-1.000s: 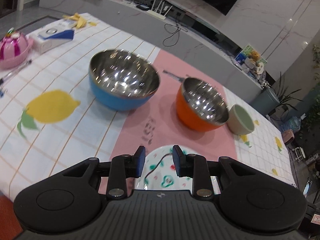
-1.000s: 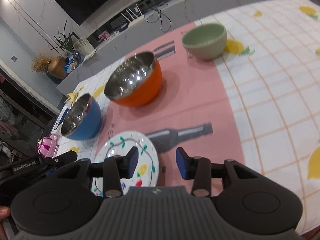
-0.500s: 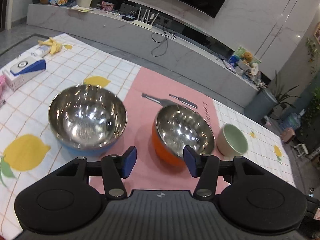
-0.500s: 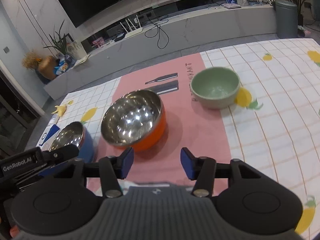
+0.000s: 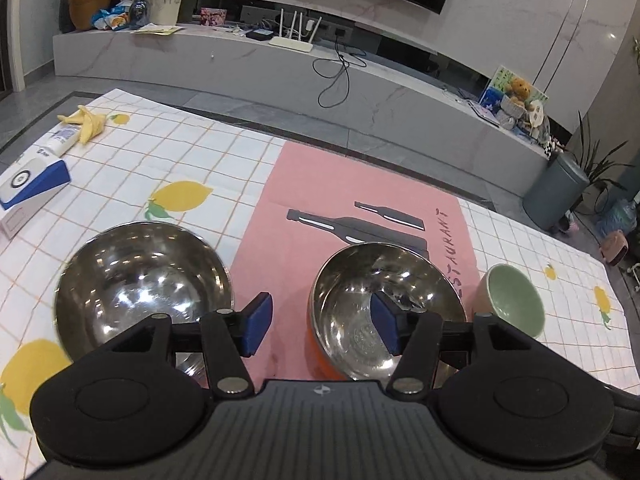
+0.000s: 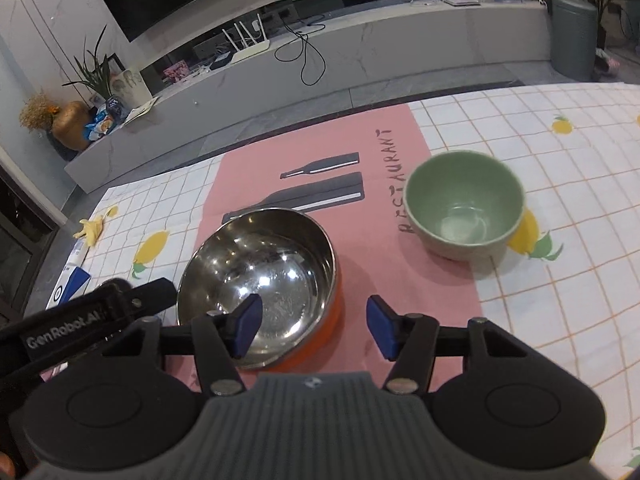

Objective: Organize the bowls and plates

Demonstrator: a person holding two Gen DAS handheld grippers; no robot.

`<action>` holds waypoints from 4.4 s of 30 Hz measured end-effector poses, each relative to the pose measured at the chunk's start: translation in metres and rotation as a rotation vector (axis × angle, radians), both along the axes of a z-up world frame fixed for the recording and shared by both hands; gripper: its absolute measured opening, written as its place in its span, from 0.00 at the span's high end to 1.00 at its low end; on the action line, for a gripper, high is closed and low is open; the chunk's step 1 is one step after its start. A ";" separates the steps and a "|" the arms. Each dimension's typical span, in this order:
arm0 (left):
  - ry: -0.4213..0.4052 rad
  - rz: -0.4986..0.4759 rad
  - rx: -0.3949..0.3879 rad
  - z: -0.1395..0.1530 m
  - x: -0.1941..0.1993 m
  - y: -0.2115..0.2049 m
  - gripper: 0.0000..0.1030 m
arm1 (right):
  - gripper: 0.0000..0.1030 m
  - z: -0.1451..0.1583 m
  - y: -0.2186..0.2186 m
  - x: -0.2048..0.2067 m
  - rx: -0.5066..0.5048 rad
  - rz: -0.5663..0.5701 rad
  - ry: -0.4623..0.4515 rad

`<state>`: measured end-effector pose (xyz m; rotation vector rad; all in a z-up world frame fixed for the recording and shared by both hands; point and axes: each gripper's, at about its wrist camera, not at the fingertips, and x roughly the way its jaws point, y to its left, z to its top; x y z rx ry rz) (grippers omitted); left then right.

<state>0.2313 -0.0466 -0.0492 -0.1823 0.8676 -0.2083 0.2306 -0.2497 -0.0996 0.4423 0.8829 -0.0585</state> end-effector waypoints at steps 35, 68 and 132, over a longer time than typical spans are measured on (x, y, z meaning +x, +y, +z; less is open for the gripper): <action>0.027 0.027 0.018 -0.006 -0.008 -0.005 0.95 | 0.84 -0.014 -0.014 -0.004 0.128 -0.072 0.066; 0.092 -0.054 -0.070 0.001 -0.153 -0.058 0.94 | 0.85 0.011 -0.097 -0.199 0.176 -0.235 0.017; -0.320 0.059 0.088 0.046 -0.176 -0.024 0.55 | 0.47 0.060 -0.034 -0.221 -0.282 -0.196 -0.284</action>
